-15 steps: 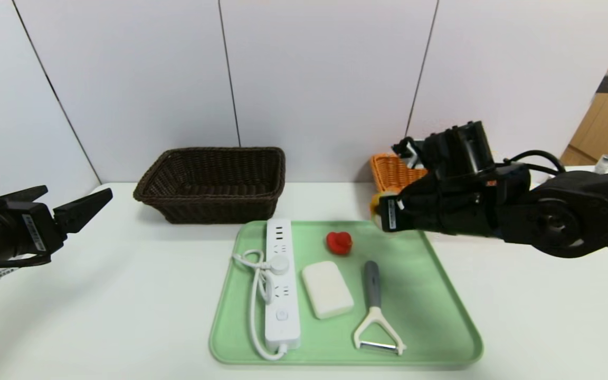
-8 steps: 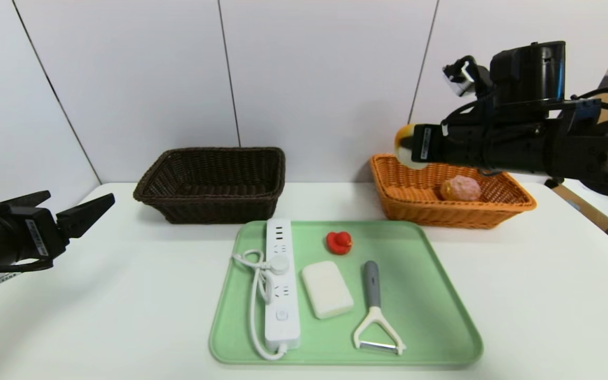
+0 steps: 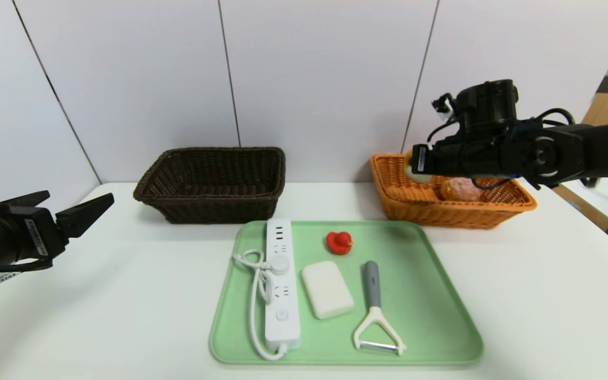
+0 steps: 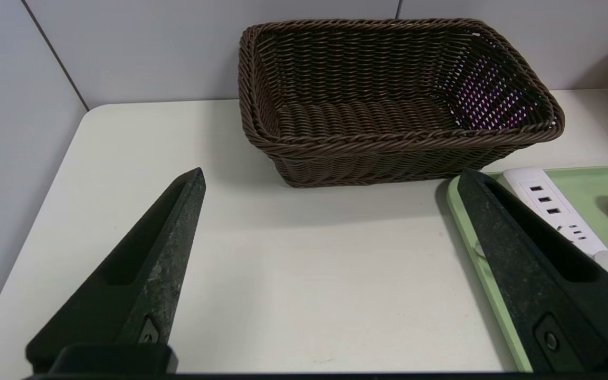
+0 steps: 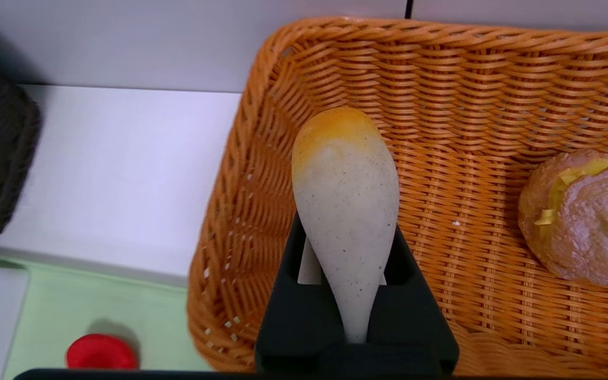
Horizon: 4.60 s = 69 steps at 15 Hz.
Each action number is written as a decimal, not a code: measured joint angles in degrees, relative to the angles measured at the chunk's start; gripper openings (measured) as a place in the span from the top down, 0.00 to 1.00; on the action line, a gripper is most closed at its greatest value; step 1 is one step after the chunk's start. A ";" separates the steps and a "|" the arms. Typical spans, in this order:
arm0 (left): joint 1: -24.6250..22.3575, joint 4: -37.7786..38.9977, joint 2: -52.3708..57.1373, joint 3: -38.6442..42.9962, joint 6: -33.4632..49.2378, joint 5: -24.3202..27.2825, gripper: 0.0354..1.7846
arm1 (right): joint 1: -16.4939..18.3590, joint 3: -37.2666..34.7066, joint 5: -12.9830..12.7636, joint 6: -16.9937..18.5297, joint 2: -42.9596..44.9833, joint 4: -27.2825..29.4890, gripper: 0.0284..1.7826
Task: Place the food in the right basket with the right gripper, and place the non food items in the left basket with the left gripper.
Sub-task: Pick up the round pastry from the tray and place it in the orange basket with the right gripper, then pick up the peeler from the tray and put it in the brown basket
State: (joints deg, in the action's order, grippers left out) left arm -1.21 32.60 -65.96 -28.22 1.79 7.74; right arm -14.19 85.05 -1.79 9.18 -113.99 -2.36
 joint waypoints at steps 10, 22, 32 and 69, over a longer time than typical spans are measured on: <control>0.00 0.11 0.04 0.55 0.02 0.02 0.06 | 1.21 2.60 -3.79 0.16 -5.91 2.80 0.50; 0.00 0.23 0.50 1.29 0.11 -0.04 0.06 | -3.33 2.02 -3.57 3.30 2.69 13.93 0.14; 0.00 0.26 0.65 1.85 0.29 -0.11 0.06 | -18.71 -13.06 -4.01 12.45 12.92 23.44 0.07; 0.00 0.34 1.99 3.47 1.60 -0.17 0.06 | -25.61 -28.47 -8.23 9.75 7.70 6.66 0.83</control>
State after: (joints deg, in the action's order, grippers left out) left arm -1.21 32.94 -63.98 -24.75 3.39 7.57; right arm -39.80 56.59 -10.02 18.93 -106.29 4.29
